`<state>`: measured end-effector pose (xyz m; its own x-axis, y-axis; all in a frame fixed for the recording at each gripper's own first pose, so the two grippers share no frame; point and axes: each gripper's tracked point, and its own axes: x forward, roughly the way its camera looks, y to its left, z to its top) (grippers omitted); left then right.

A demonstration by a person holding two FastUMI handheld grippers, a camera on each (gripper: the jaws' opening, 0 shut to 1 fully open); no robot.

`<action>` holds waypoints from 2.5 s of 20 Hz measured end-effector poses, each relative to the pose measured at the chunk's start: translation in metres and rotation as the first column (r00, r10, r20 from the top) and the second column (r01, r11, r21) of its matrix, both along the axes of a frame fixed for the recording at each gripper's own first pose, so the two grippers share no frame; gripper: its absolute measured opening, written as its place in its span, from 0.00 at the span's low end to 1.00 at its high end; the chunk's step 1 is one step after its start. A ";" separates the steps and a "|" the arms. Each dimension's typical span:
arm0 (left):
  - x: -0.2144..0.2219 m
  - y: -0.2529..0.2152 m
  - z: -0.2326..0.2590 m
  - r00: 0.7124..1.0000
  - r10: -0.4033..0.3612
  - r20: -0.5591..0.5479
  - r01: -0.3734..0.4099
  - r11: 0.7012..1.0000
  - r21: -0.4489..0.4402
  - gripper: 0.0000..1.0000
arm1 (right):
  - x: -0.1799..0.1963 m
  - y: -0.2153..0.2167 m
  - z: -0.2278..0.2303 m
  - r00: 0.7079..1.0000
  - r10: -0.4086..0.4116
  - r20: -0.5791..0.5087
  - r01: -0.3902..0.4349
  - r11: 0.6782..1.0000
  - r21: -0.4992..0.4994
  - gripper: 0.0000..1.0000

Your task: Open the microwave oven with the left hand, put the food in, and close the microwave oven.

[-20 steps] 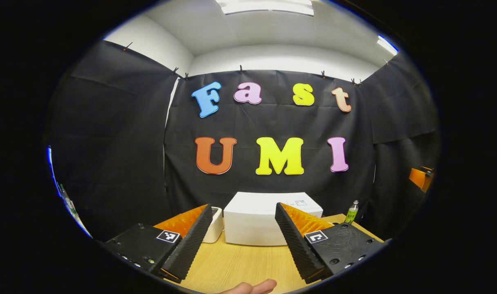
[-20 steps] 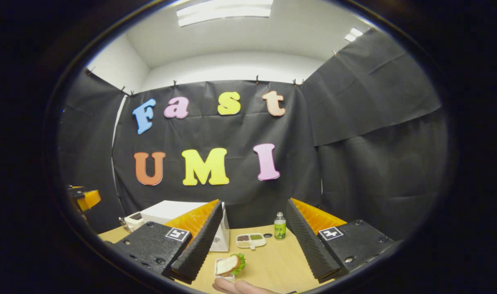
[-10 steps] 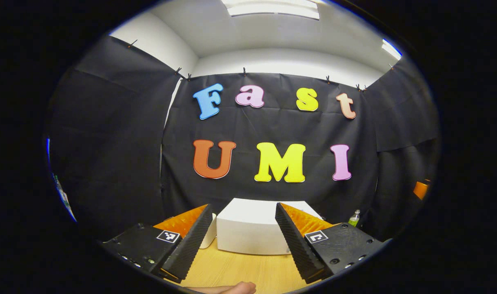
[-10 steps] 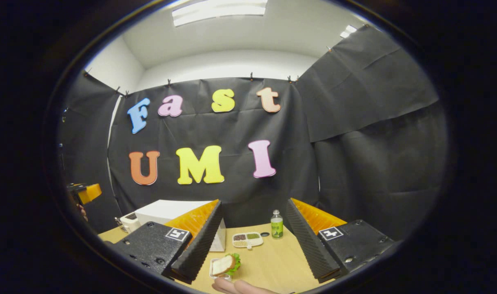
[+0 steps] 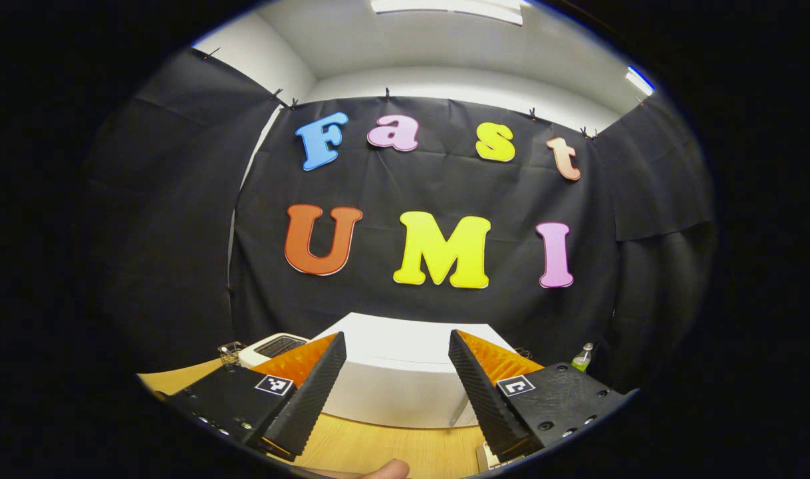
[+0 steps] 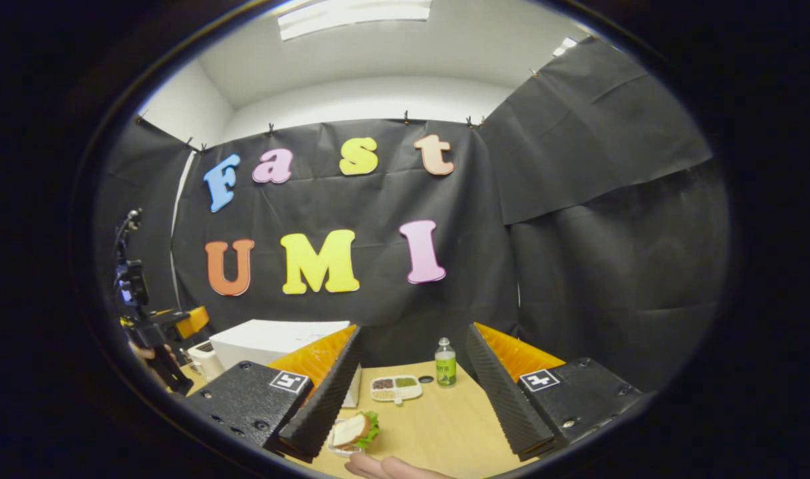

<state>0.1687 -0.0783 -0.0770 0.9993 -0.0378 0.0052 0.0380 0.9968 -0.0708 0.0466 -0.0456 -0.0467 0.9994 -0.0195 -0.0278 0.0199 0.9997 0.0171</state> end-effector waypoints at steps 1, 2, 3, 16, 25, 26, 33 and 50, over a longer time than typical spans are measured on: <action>0.009 -0.009 -0.009 1.000 -0.022 0.000 0.022 1.000 0.017 0.95 | 0.001 -0.001 -0.002 1.000 0.000 -0.001 0.000 1.000 -0.008 1.00; 0.016 -0.022 -0.016 0.999 -0.054 0.007 0.053 0.998 0.021 0.95 | 0.003 -0.003 -0.004 1.000 -0.001 -0.002 0.001 1.000 -0.014 1.00; 0.021 -0.030 -0.026 0.997 -0.073 0.006 0.073 0.997 0.021 0.95 | 0.004 -0.004 -0.007 1.000 0.002 -0.005 -0.002 1.000 -0.020 1.00; 0.080 -0.120 -0.180 0.960 -0.162 -0.227 0.172 0.985 0.024 0.93 | 0.011 -0.035 -0.041 0.999 -0.003 -0.035 0.003 1.000 -0.006 1.00; 0.102 -0.127 -0.226 0.963 -0.109 -0.246 0.126 0.990 0.056 0.51 | 0.023 -0.058 -0.062 0.998 -0.024 -0.055 0.024 1.000 0.002 1.00; 0.104 -0.127 -0.227 0.964 -0.104 -0.244 0.121 0.991 0.056 0.43 | 0.024 -0.060 -0.064 0.998 -0.026 -0.055 0.026 1.000 0.001 1.00; 0.100 -0.135 -0.229 0.955 -0.143 -0.260 0.170 0.982 0.084 0.11 | 0.030 -0.069 -0.077 0.996 -0.044 -0.079 0.044 0.999 0.007 1.00; -0.019 -0.081 -0.217 0.930 -0.302 -0.211 0.313 0.950 0.018 0.00 | 0.013 -0.043 -0.092 0.993 -0.026 -0.112 0.026 1.000 0.002 0.91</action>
<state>0.1496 -0.1588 -0.2939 0.9181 -0.3382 -0.2065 0.3333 0.9410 -0.0590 0.0597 -0.0885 -0.1390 0.9893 -0.0450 -0.1391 0.0478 0.9987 0.0171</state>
